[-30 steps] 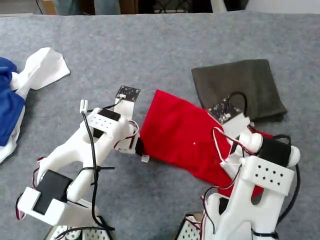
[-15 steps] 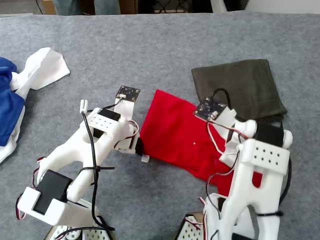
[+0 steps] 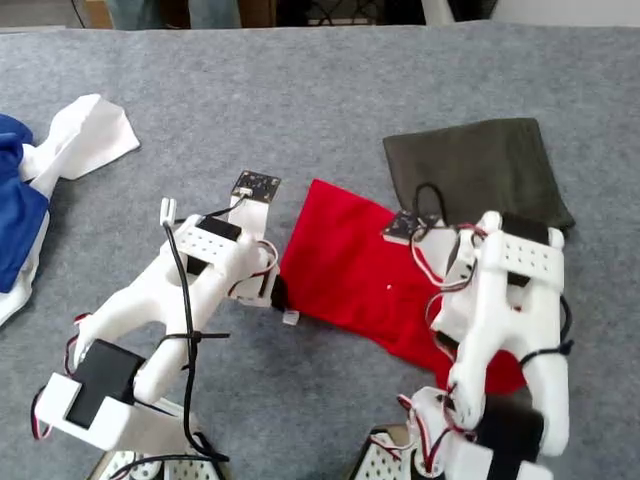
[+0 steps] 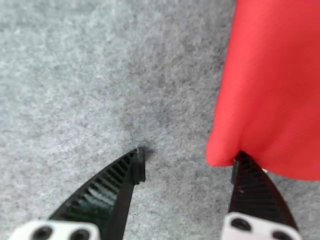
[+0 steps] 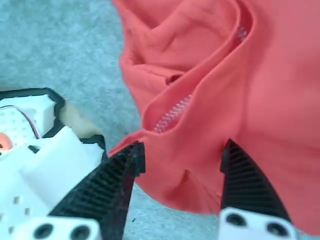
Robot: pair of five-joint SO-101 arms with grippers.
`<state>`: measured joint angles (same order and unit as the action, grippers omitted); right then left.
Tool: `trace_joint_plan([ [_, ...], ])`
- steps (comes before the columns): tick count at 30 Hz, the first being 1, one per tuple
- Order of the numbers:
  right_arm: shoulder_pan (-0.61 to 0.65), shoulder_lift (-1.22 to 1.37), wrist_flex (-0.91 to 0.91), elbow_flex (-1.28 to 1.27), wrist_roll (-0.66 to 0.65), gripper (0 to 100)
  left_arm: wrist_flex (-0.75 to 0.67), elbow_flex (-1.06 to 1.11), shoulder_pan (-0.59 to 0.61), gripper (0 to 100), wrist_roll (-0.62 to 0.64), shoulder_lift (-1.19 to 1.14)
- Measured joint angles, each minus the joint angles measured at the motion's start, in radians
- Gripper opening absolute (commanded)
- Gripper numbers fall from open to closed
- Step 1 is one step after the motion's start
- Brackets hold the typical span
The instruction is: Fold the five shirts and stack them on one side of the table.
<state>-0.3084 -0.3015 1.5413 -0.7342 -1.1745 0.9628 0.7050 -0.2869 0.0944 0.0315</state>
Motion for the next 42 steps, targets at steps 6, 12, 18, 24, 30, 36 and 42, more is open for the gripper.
trace_joint_plan([
  [6,0.000,0.117,-0.169,0.005,0.000,2.0,0.002,-0.006,0.000,28,0.000,0.000],
  [12,0.000,0.149,-0.302,0.037,0.000,1.5,0.002,-0.006,0.000,28,0.000,0.000],
  [18,-0.060,0.149,-0.310,0.158,0.000,2.1,0.002,-0.006,0.000,28,0.000,0.000],
  [24,-0.104,0.158,-0.330,0.227,0.014,18.1,0.002,-0.006,0.000,28,0.000,0.000],
  [30,-0.153,0.158,-0.436,0.267,0.138,23.0,0.002,-0.006,0.000,28,0.000,0.000],
  [36,-0.152,0.158,-0.443,0.275,0.213,23.0,0.002,-0.006,0.000,28,0.000,0.000],
  [42,-0.060,0.158,-0.443,0.275,0.219,23.0,0.002,-0.006,0.000,28,0.000,0.000],
])
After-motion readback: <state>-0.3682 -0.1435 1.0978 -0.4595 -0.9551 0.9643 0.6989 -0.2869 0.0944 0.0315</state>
